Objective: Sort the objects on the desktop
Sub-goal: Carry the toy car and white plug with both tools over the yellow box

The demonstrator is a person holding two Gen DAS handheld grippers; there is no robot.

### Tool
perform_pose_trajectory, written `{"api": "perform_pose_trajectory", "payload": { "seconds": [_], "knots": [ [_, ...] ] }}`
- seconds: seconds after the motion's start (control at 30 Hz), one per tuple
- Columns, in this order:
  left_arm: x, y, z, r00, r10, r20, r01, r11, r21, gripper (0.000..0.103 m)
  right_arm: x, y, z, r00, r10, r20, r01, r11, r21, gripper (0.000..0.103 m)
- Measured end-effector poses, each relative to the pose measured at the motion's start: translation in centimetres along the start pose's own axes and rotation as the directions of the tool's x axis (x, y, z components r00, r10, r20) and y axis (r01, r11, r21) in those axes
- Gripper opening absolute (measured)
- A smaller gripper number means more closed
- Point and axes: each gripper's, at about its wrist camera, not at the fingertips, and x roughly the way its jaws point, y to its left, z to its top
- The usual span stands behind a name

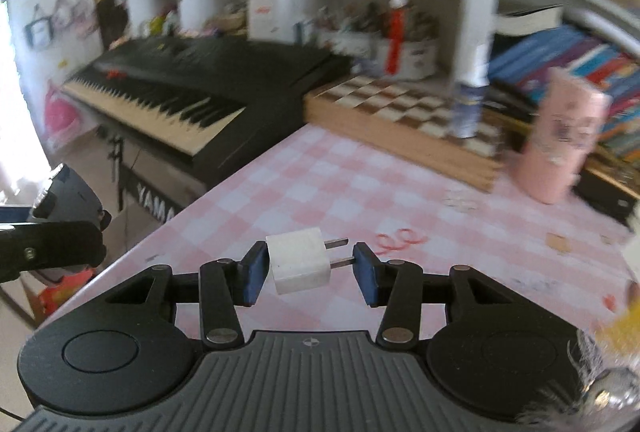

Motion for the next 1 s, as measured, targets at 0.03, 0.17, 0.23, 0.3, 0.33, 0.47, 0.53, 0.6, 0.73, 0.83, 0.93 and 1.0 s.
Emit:
{"api": "perform_pose_trajectory", "payload": {
  "seconds": [0.03, 0.17, 0.23, 0.3, 0.33, 0.47, 0.53, 0.6, 0.73, 0.83, 0.93, 1.0],
  "knots": [
    [-0.4, -0.3, 0.0, 1.000, -0.016, 0.005, 0.016, 1.000, 0.004, 0.060, -1.1, -0.1, -0.1, 1.000, -0.011, 0.012, 0.011, 1.000, 0.011, 0.043],
    [-2.5, -1.2, 0.0, 0.996, -0.088, 0.033, 0.087, 0.996, 0.027, 0.060, -5.7, -0.3, -0.8, 0.998, -0.037, 0.045, 0.035, 0.998, 0.049, 0.043],
    [-3.6, -1.6, -0.1, 0.992, -0.117, 0.040, 0.116, 0.992, 0.040, 0.060, -7.7, 0.0, -1.4, 0.998, -0.042, 0.054, 0.038, 0.997, 0.060, 0.043],
    [-4.7, -2.0, -0.4, 0.990, -0.135, 0.045, 0.133, 0.990, 0.047, 0.060, -9.4, 0.5, -2.1, 0.997, -0.048, 0.057, 0.044, 0.996, 0.071, 0.043],
    [-5.1, -2.1, -0.6, 0.989, -0.143, 0.047, 0.141, 0.989, 0.048, 0.060, -10.1, 0.7, -2.4, 0.997, -0.050, 0.056, 0.046, 0.996, 0.079, 0.043],
    [-6.7, -2.2, -1.9, 0.986, -0.164, 0.037, 0.162, 0.986, 0.048, 0.060, -12.4, 2.0, -4.1, 0.997, -0.061, 0.041, 0.056, 0.993, 0.109, 0.043],
    [-7.4, -2.0, -2.6, 0.986, -0.165, 0.029, 0.163, 0.986, 0.045, 0.060, -13.2, 2.7, -4.9, 0.998, -0.062, 0.032, 0.058, 0.991, 0.122, 0.043],
    [-8.3, -1.8, -3.3, 0.986, -0.163, 0.025, 0.161, 0.986, 0.046, 0.060, -14.1, 3.4, -5.7, 0.998, -0.066, 0.024, 0.062, 0.990, 0.126, 0.043],
    [-10.2, -1.2, -4.9, 0.986, -0.167, 0.009, 0.166, 0.985, 0.043, 0.060, -16.0, 4.9, -7.2, 0.997, -0.078, 0.024, 0.074, 0.988, 0.139, 0.043],
    [-11.7, -0.9, -6.2, 0.985, -0.174, 0.001, 0.174, 0.984, 0.049, 0.060, -17.5, 6.1, -8.8, 0.996, -0.089, 0.022, 0.084, 0.983, 0.160, 0.043],
    [-13.1, -0.8, -7.3, 0.982, -0.189, -0.013, 0.190, 0.980, 0.055, 0.060, -19.1, 7.3, -10.4, 0.994, -0.107, 0.012, 0.103, 0.978, 0.182, 0.043],
    [-13.9, -0.9, -8.1, 0.978, -0.208, -0.026, 0.210, 0.975, 0.069, 0.060, -20.4, 8.0, -11.5, 0.992, -0.126, 0.012, 0.121, 0.975, 0.189, 0.043]
  ]
}}
